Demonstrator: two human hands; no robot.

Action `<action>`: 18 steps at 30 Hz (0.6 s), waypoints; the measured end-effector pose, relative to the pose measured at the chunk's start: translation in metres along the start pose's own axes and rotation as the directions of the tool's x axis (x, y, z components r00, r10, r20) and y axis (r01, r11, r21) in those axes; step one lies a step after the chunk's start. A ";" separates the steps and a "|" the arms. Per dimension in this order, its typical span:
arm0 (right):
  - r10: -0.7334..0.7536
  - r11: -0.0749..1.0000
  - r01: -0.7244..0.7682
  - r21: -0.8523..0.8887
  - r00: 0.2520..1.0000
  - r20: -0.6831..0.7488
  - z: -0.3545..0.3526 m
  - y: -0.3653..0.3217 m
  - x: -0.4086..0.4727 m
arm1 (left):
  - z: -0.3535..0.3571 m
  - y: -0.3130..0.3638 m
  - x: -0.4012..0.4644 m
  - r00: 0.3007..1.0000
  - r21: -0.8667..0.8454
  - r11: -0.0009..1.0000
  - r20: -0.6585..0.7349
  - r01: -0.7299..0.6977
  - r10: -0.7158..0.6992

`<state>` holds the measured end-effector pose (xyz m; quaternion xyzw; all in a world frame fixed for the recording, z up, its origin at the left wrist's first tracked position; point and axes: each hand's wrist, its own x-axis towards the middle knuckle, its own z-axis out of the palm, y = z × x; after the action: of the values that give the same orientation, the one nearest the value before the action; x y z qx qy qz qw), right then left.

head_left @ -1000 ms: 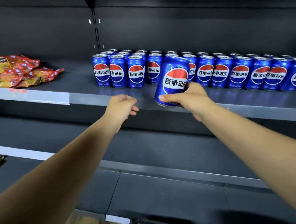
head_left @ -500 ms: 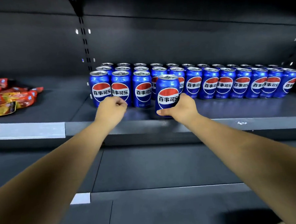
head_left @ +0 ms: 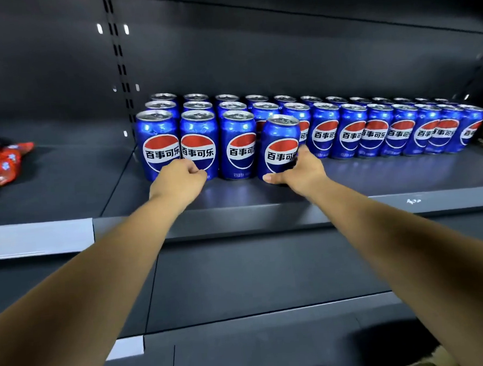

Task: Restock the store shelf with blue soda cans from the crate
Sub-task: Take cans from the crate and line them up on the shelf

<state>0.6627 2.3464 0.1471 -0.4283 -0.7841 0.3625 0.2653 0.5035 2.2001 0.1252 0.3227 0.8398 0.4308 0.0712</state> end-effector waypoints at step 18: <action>-0.030 0.996 0.029 0.084 1.000 0.004 0.021 0.013 0.023 | 0.003 0.000 -0.003 0.991 0.157 0.980 -0.036 -0.122 0.129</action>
<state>0.6423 2.3636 0.1268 -0.4042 -0.7751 0.3924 0.2863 0.5078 2.2004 0.1229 0.3696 0.8499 0.3755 -0.0006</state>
